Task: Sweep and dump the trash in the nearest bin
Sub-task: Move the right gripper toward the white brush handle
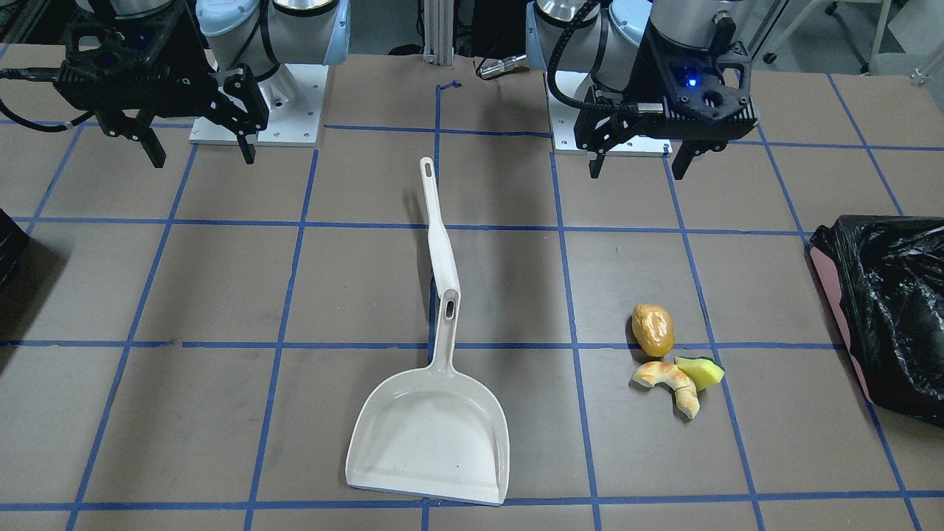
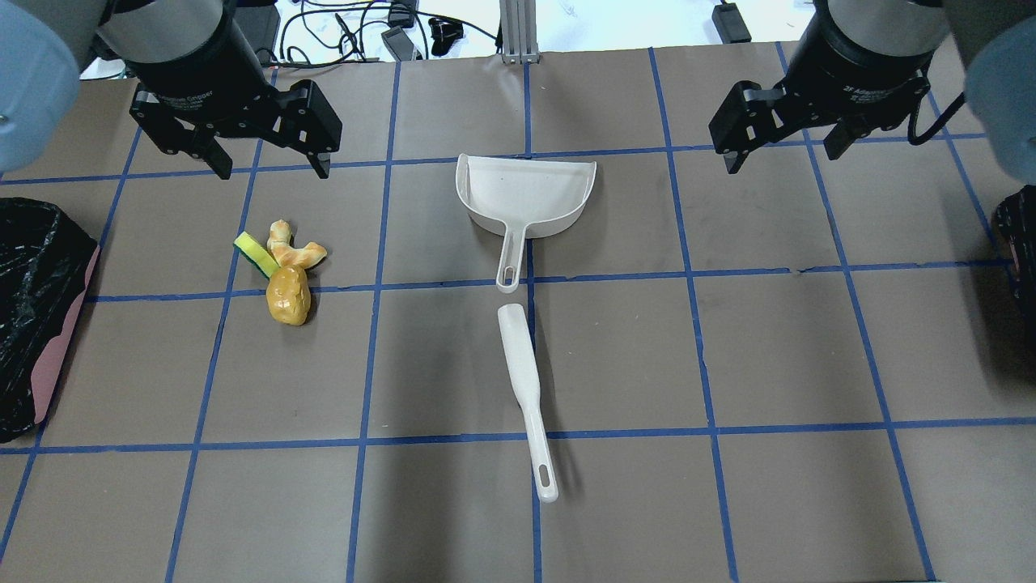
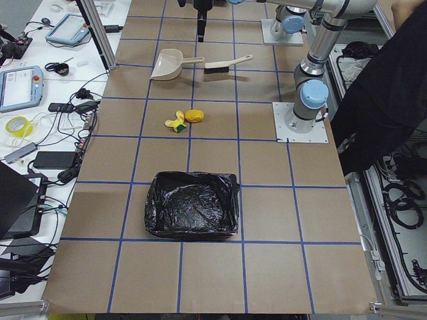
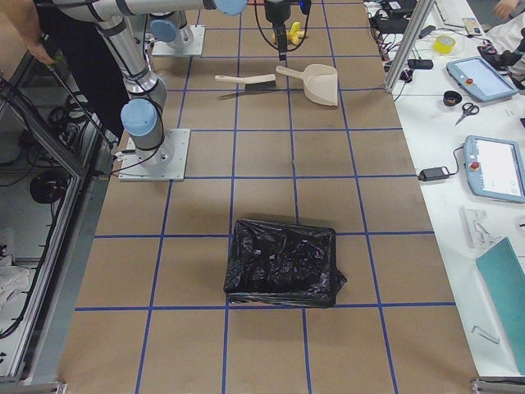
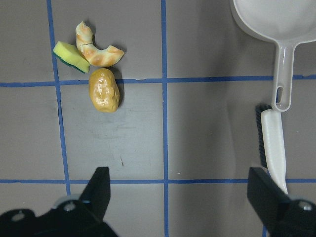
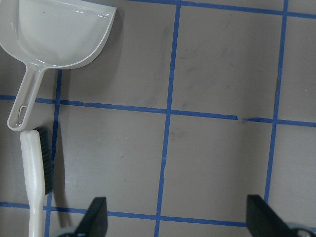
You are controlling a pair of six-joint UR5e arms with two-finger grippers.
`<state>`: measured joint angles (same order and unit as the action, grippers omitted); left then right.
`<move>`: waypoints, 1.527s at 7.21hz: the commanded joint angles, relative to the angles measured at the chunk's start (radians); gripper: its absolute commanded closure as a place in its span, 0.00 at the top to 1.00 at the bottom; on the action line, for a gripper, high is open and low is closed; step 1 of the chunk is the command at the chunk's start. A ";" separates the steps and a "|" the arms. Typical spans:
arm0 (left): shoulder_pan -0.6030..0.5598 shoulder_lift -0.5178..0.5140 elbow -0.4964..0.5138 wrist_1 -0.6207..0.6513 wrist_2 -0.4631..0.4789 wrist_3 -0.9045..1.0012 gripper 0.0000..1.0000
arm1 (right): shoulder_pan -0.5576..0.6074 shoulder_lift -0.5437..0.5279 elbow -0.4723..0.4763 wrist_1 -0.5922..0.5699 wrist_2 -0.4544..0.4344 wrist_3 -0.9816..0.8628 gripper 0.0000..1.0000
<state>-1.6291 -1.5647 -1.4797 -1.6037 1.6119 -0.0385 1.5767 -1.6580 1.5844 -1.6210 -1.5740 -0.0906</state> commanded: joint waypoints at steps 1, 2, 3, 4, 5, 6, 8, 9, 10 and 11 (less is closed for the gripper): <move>0.002 0.002 -0.001 -0.008 -0.001 -0.001 1.00 | -0.001 0.000 0.002 0.056 -0.006 0.000 1.00; 0.000 0.002 0.001 -0.010 -0.001 -0.003 1.00 | 0.000 -0.003 0.000 0.058 -0.003 -0.001 1.00; 0.002 -0.001 -0.001 -0.009 -0.012 -0.003 1.00 | 0.002 -0.003 0.000 0.059 -0.003 -0.001 1.00; 0.000 0.003 -0.001 -0.012 -0.007 -0.003 1.00 | 0.009 -0.002 0.003 0.061 0.000 -0.001 1.00; -0.005 -0.001 -0.001 -0.012 -0.012 -0.003 1.00 | 0.011 0.000 0.020 0.062 0.011 -0.020 1.00; -0.002 -0.008 -0.001 -0.009 -0.015 -0.003 1.00 | 0.011 -0.003 0.037 0.061 -0.001 -0.021 1.00; 0.000 -0.020 0.004 -0.006 -0.058 -0.007 1.00 | 0.009 -0.002 0.040 0.061 -0.003 -0.020 1.00; 0.005 -0.009 -0.001 -0.005 -0.050 -0.005 1.00 | 0.009 0.003 0.042 0.061 -0.006 -0.011 1.00; 0.006 -0.008 -0.002 -0.005 -0.050 -0.001 1.00 | 0.011 -0.003 0.039 0.061 -0.003 0.000 1.00; 0.006 -0.012 -0.001 -0.001 -0.052 -0.001 1.00 | 0.026 0.001 0.045 0.061 0.002 0.000 1.00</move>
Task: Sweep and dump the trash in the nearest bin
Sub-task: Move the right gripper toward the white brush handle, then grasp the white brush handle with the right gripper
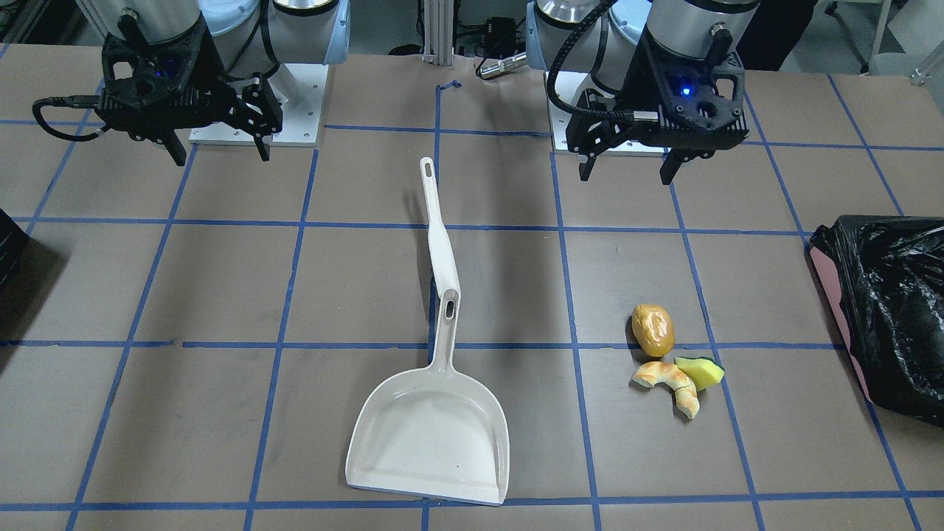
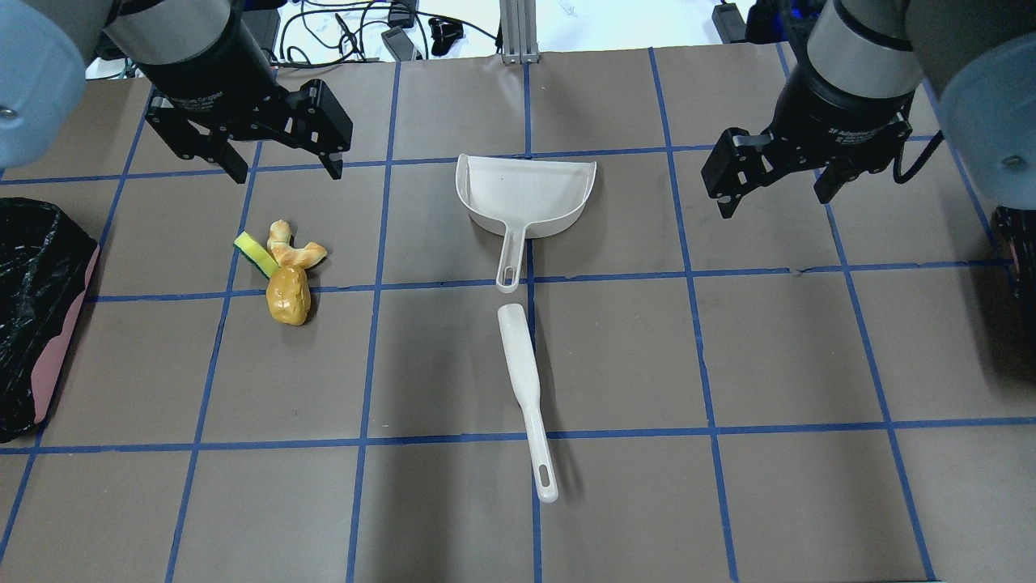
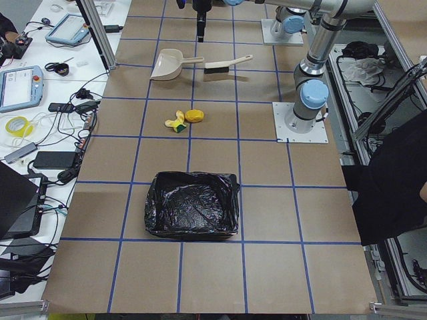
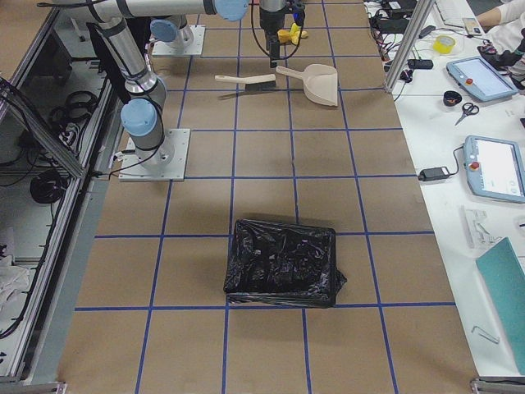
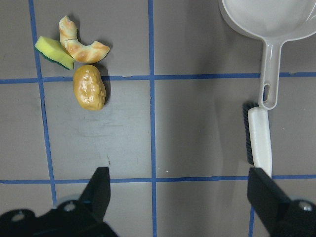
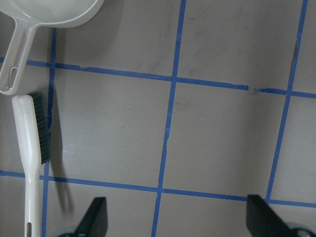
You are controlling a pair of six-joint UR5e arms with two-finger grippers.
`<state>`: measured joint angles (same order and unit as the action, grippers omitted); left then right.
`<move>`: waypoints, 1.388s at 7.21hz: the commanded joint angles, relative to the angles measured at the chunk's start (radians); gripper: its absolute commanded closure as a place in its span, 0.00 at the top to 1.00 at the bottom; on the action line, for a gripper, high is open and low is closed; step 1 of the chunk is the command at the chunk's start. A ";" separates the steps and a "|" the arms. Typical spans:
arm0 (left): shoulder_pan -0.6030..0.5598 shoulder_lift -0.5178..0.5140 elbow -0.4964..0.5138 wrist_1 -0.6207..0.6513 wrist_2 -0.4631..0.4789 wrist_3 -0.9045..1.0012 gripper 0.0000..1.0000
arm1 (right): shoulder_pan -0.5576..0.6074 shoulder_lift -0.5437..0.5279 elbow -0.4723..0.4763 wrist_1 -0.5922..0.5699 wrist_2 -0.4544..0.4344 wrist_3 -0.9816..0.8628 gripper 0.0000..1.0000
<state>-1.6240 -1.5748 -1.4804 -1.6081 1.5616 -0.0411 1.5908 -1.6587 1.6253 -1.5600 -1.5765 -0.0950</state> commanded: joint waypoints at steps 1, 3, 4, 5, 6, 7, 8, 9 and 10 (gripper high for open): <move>0.001 0.001 -0.001 0.004 0.001 0.003 1.00 | 0.064 0.014 0.010 -0.003 0.012 0.026 1.00; 0.001 -0.001 0.000 0.004 -0.002 0.003 1.00 | 0.184 0.022 0.060 -0.017 0.016 0.037 1.00; 0.004 0.001 0.003 0.005 -0.002 0.003 1.00 | 0.207 0.020 0.100 -0.025 0.024 0.038 1.00; 0.004 0.001 0.002 0.005 -0.002 0.003 1.00 | 0.245 0.020 0.141 -0.069 0.064 0.041 1.00; 0.004 0.002 0.002 0.005 0.000 0.003 1.00 | 0.286 0.022 0.201 -0.140 0.064 0.067 1.00; 0.004 0.007 0.002 0.005 0.017 0.003 1.00 | 0.334 0.020 0.278 -0.241 0.064 0.121 1.00; 0.004 0.006 0.000 0.005 0.021 0.003 1.00 | 0.377 0.023 0.341 -0.312 0.061 0.173 1.00; 0.004 0.006 0.000 0.005 0.018 0.003 1.00 | 0.418 0.039 0.376 -0.363 0.053 0.190 1.00; 0.007 0.006 0.000 0.005 0.018 0.003 1.00 | 0.463 0.084 0.380 -0.405 0.047 0.207 1.00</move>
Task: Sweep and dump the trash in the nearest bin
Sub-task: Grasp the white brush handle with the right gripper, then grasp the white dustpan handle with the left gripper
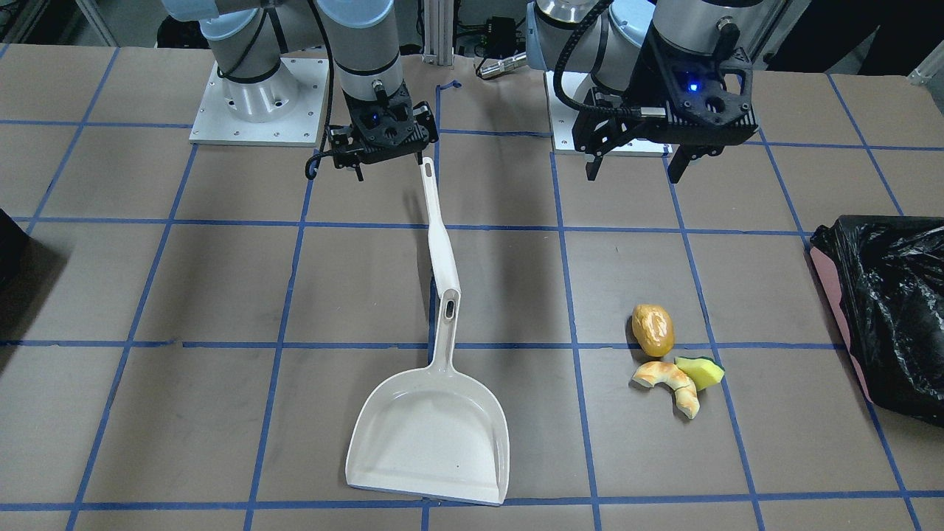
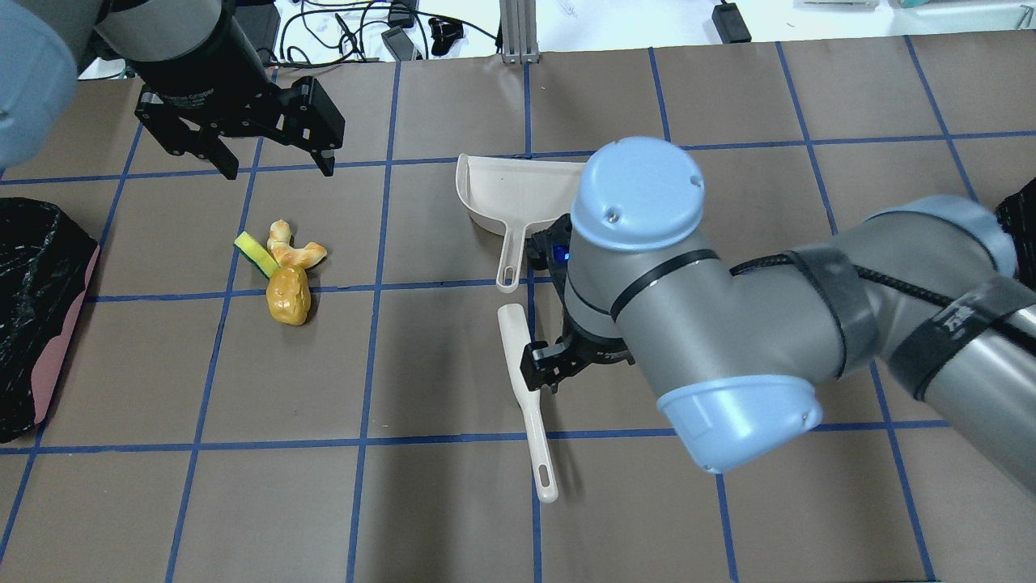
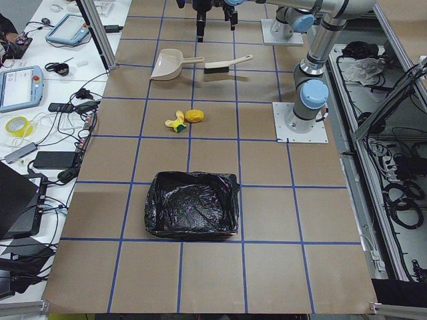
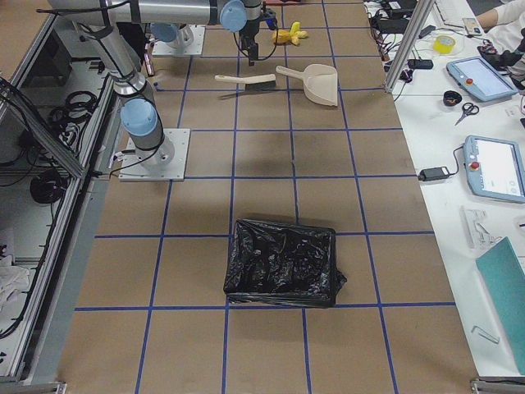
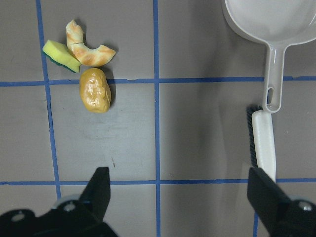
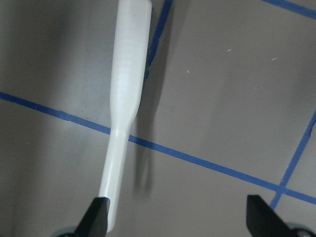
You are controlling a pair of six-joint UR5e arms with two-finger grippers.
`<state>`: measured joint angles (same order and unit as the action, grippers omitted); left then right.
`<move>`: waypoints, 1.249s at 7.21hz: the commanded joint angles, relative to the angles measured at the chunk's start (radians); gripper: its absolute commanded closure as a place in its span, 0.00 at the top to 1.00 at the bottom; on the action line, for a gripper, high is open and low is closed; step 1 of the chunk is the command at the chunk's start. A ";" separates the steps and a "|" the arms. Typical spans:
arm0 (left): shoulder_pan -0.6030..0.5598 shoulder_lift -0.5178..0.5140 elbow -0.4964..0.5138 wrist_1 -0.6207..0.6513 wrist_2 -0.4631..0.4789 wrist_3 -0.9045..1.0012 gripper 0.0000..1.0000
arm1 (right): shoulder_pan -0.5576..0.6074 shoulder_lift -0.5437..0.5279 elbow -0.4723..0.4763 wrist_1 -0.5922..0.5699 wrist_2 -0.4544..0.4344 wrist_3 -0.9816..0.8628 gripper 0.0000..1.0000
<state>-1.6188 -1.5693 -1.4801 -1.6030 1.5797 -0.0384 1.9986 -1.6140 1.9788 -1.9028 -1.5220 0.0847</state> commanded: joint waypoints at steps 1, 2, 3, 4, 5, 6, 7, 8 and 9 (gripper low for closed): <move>0.016 -0.003 0.003 0.003 -0.009 0.000 1.00 | 0.101 0.089 0.028 -0.121 -0.009 0.073 1.00; 0.025 -0.049 0.001 0.103 -0.010 -0.018 1.00 | 0.142 0.121 0.028 -0.149 -0.010 0.093 1.00; 0.025 -0.122 0.003 0.165 -0.015 -0.037 1.00 | 0.152 0.131 0.035 -0.153 -0.012 0.093 1.00; 0.022 -0.208 0.000 0.278 -0.103 -0.096 1.00 | 0.154 0.131 0.058 -0.154 -0.012 0.093 1.00; 0.010 -0.283 0.003 0.341 -0.128 -0.103 1.00 | 0.154 0.131 0.086 -0.165 -0.033 0.095 0.99; -0.034 -0.354 0.010 0.401 -0.127 -0.104 1.00 | 0.154 0.131 0.116 -0.182 -0.038 0.098 0.98; -0.058 -0.404 0.041 0.419 -0.118 -0.133 1.00 | 0.154 0.132 0.126 -0.190 -0.024 0.119 0.95; -0.103 -0.461 0.076 0.425 -0.118 -0.206 1.00 | 0.161 0.141 0.126 -0.191 -0.024 0.139 0.93; -0.172 -0.515 0.105 0.423 -0.065 -0.231 1.00 | 0.181 0.154 0.126 -0.212 -0.024 0.142 0.92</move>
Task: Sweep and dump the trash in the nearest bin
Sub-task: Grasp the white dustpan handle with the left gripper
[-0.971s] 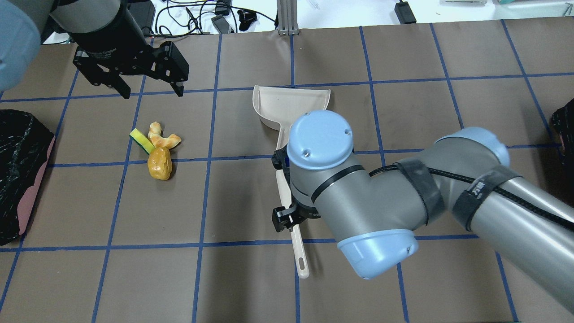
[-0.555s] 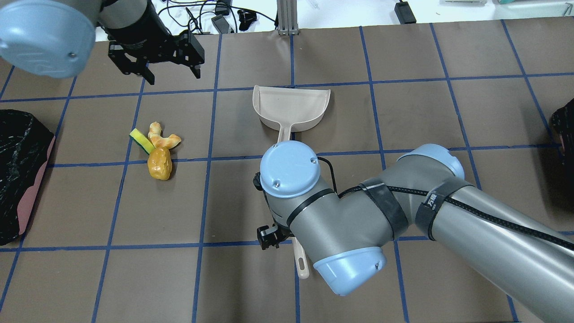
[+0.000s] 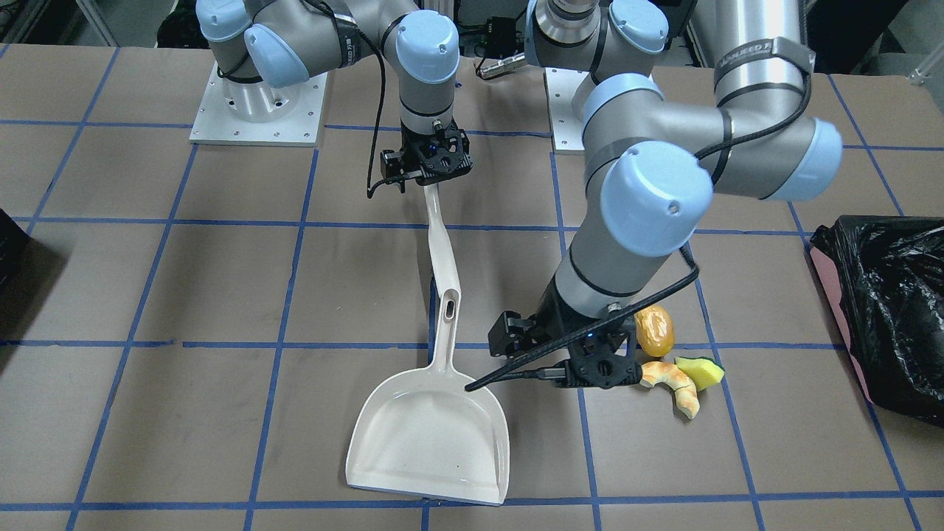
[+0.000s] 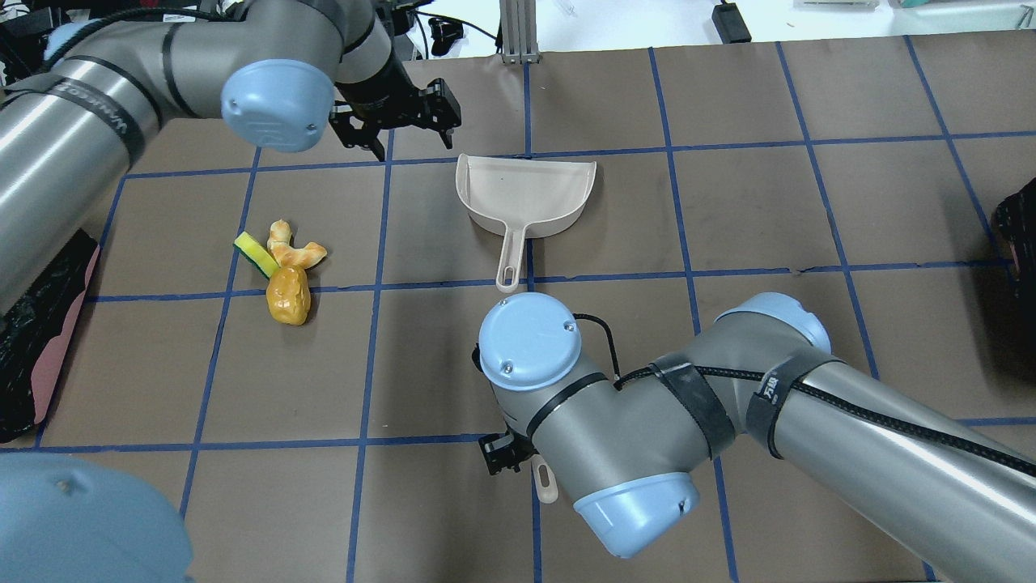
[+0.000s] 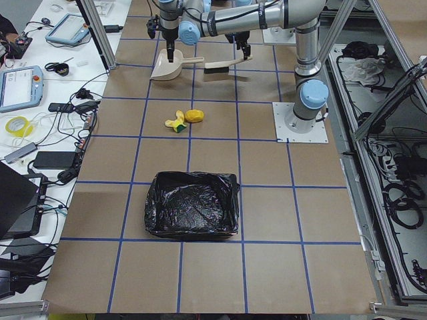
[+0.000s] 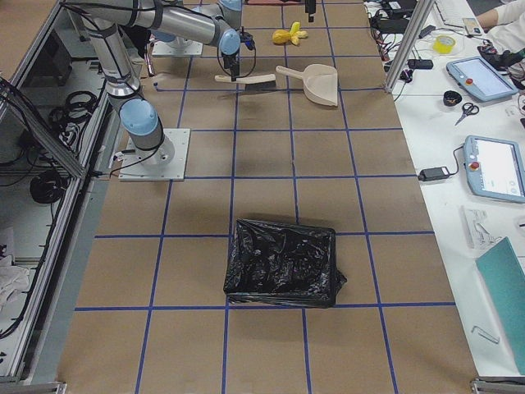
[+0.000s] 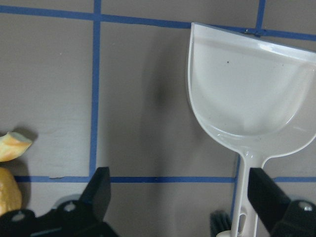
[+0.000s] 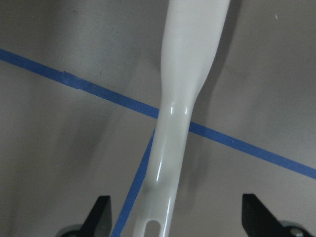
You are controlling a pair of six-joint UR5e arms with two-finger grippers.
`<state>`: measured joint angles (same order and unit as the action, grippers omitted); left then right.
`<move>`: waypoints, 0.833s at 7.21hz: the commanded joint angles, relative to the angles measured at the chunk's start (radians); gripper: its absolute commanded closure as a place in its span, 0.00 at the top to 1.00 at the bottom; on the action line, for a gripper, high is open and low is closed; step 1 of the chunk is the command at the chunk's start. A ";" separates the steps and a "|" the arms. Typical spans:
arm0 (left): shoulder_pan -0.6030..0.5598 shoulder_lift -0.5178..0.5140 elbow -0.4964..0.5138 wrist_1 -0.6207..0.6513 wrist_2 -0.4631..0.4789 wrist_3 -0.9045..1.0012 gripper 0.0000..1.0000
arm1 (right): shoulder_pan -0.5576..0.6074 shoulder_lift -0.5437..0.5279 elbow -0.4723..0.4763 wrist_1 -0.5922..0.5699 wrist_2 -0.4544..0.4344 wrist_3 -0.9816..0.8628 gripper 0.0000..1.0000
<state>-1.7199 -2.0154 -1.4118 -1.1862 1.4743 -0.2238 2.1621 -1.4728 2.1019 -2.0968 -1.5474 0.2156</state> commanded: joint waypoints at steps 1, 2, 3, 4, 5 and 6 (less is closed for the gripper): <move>-0.117 -0.110 0.037 0.002 0.053 -0.049 1.00 | 0.027 0.025 0.004 -0.032 0.003 0.016 0.93; -0.150 -0.140 0.034 0.003 0.052 -0.034 1.00 | 0.027 0.026 0.006 -0.034 0.004 0.016 0.92; -0.170 -0.157 0.022 0.003 0.049 -0.032 1.00 | 0.028 0.035 0.007 -0.038 0.004 0.016 0.87; -0.190 -0.169 -0.007 0.002 0.046 -0.032 1.00 | 0.028 0.041 0.007 -0.040 0.004 0.018 0.80; -0.199 -0.164 -0.030 -0.004 0.047 -0.034 1.00 | 0.028 0.042 0.010 -0.039 0.007 0.016 0.75; -0.199 -0.163 -0.035 -0.004 0.046 -0.035 1.00 | 0.028 0.042 0.010 -0.039 0.009 0.024 0.75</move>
<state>-1.9126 -2.1783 -1.4323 -1.1882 1.5212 -0.2577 2.1903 -1.4322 2.1112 -2.1353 -1.5407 0.2338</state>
